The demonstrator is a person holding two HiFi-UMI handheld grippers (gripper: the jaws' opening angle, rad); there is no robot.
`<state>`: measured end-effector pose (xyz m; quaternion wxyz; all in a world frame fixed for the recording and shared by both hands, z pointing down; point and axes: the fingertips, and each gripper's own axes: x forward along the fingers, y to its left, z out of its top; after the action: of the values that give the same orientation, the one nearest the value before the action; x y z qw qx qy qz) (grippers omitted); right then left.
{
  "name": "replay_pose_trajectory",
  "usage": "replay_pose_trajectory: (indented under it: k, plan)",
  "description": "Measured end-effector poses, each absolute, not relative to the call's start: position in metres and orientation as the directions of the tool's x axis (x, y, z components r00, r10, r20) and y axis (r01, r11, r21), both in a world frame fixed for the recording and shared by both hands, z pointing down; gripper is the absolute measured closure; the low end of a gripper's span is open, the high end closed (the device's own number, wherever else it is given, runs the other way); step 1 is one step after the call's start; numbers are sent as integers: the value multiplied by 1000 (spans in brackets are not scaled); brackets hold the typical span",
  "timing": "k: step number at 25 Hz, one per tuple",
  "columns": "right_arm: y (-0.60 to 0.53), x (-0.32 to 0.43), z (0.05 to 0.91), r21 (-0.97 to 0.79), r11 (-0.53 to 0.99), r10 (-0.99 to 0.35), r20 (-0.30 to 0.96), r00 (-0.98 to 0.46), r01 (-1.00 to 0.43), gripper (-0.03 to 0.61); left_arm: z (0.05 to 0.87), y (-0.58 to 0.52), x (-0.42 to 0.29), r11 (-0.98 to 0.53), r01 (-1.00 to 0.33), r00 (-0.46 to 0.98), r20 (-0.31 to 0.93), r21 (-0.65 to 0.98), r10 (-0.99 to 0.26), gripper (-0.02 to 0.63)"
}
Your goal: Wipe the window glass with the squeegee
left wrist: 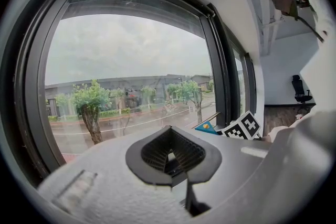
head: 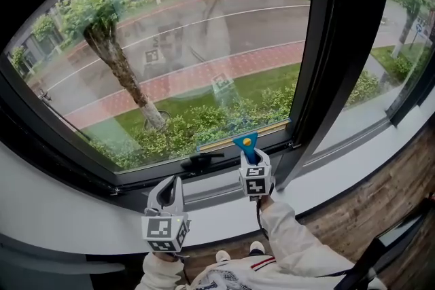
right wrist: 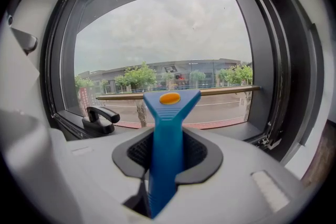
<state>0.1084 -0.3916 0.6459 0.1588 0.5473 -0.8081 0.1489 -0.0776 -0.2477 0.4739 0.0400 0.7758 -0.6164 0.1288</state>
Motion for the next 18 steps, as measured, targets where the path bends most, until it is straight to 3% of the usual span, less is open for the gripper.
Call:
replay_pose_trajectory:
  k: [18]
  plan:
    - [-373,105,540,-72,420,-861,282,-422,-905,476,481,-226,-60,-199,-975,171,237,-101,-956,614]
